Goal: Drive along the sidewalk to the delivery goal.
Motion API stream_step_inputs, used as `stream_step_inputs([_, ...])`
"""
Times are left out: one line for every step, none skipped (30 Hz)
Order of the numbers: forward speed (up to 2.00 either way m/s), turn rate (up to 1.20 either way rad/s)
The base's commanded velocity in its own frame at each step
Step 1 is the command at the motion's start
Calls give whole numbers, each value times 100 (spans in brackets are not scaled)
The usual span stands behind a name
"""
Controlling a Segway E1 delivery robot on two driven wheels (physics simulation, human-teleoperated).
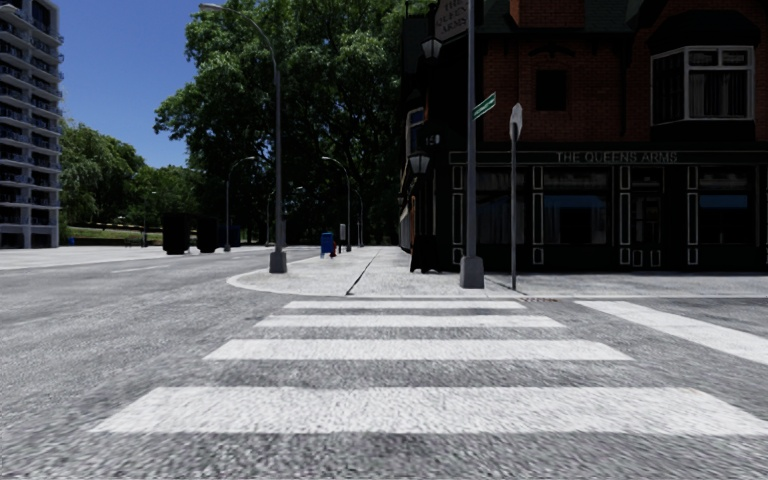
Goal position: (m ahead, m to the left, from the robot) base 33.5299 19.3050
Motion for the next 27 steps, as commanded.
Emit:
stream_step_inputs([200,0])
stream_step_inputs([200,0])
stream_step_inputs([200,0])
stream_step_inputs([200,0])
stream_step_inputs([200,0])
stream_step_inputs([200,0])
stream_step_inputs([200,0])
stream_step_inputs([200,0])
stream_step_inputs([200,0])
stream_step_inputs([200,0])
stream_step_inputs([200,0])
stream_step_inputs([200,0])
stream_step_inputs([200,0])
stream_step_inputs([200,0])
stream_step_inputs([200,0])
stream_step_inputs([200,0])
stream_step_inputs([200,0])
stream_step_inputs([200,0])
stream_step_inputs([200,0])
stream_step_inputs([200,0])
stream_step_inputs([200,0])
stream_step_inputs([200,0])
stream_step_inputs([200,0])
stream_step_inputs([200,0])
stream_step_inputs([200,0])
stream_step_inputs([200,0])
stream_step_inputs([200,0])
